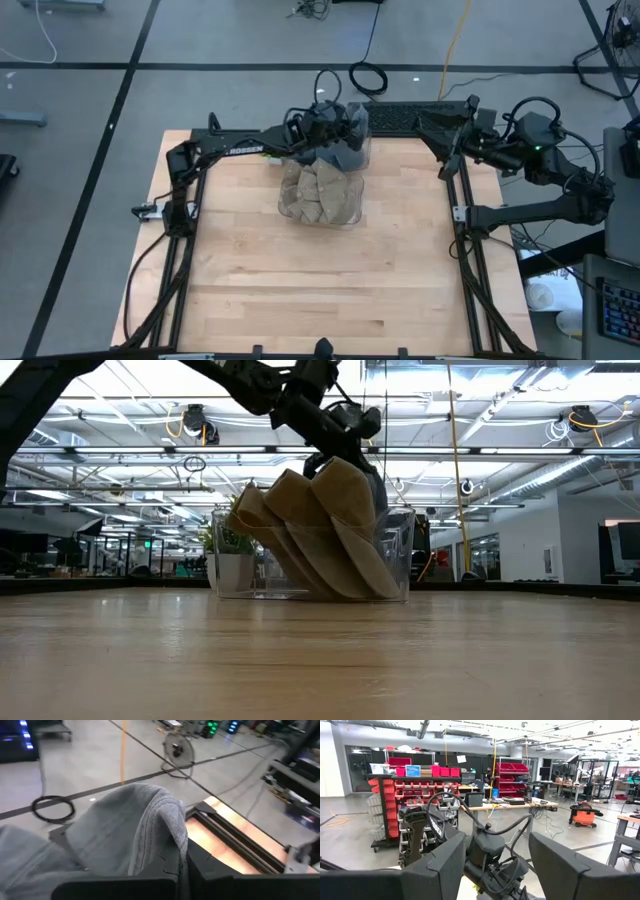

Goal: Pick & Place hat
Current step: Put the gray cap into the top transparent bin

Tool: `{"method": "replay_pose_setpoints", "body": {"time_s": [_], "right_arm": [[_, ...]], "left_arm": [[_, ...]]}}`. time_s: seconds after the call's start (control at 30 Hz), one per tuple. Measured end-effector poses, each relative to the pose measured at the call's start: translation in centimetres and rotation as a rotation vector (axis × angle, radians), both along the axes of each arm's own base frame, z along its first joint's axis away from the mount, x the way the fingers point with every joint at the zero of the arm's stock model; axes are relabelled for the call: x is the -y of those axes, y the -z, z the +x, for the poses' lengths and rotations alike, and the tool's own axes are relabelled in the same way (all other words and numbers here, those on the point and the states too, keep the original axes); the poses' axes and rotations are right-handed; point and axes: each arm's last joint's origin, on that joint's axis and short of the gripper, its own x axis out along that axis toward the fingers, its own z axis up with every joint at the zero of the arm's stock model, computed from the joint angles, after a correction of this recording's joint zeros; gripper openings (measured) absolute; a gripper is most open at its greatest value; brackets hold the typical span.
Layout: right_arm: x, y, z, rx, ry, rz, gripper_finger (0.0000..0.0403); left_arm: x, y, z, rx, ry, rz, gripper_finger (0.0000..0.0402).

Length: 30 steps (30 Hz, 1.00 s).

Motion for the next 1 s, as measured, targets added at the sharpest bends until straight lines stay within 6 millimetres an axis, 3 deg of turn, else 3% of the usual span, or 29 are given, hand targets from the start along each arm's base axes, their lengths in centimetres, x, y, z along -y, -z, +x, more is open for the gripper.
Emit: {"method": "replay_pose_setpoints", "body": {"time_s": [0.63,1.0], "right_arm": [[0.2,0.6,1.4,-0.056,0.000,0.008,0.0205],[0.3,1.1,2.1,-0.094,0.000,0.014,0.0205]], "left_arm": [[1.0,3.1,-1.4,-0.159,-0.299,-0.203,0.0000],[1.1,3.8,-2.0,-0.180,-0.398,-0.281,0.0000]]}}
